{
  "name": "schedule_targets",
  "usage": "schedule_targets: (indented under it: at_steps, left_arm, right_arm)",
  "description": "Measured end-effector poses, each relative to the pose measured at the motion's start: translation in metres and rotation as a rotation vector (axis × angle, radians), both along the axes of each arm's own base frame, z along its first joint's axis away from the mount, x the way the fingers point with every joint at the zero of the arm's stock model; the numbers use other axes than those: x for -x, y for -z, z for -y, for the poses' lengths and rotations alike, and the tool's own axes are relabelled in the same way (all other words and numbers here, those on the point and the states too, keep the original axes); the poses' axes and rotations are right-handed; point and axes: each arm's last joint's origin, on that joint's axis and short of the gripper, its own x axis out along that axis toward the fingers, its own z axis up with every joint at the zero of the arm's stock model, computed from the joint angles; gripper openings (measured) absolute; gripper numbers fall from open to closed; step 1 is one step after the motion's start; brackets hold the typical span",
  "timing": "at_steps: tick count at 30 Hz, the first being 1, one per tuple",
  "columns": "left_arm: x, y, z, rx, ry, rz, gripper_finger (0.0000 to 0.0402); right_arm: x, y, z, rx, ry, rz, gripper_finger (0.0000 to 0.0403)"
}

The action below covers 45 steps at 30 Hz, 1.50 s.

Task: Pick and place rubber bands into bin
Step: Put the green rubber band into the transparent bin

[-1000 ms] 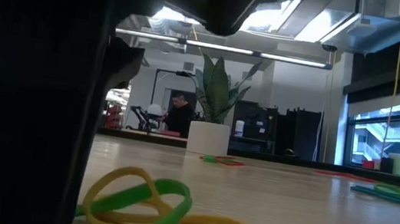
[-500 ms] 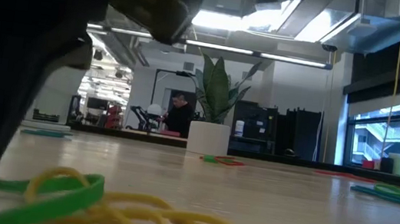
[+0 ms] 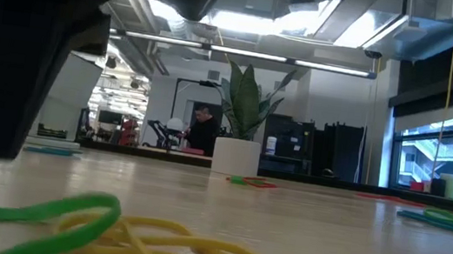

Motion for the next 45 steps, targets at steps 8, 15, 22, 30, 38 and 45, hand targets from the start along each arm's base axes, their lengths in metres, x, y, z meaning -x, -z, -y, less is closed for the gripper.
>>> schedule_targets:
  at_steps: [8, 15, 22, 30, 38, 45]
  left_arm:
    - [0.001, -0.013, -0.001, 0.000, 0.028, 0.040, 0.0003]
    - [-0.004, -0.015, 0.002, 0.036, 0.001, 0.094, 0.0053]
    - [-0.002, 0.003, 0.001, 0.009, -0.063, 0.060, 0.0122]
    - [0.003, 0.024, 0.009, 0.094, -0.049, 0.017, 0.0144]
    - [0.011, 0.024, 0.010, 0.083, -0.070, -0.043, 0.0013]
    - [0.017, -0.003, 0.000, 0.085, -0.088, -0.038, 0.0003]
  right_arm:
    - [-0.001, 0.000, 0.000, -0.012, 0.035, 0.007, 0.0000]
    - [-0.001, 0.000, 0.000, -0.021, 0.055, 0.010, 0.0000]
    - [-0.002, -0.002, -0.001, -0.028, 0.066, 0.033, 0.0000]
    - [-0.004, -0.002, -0.002, -0.037, 0.068, 0.050, 0.0000]
    - [-0.004, -0.003, -0.002, -0.039, 0.067, 0.054, 0.0000]
    - [-0.004, -0.003, -0.002, -0.037, 0.066, 0.053, 0.0000]
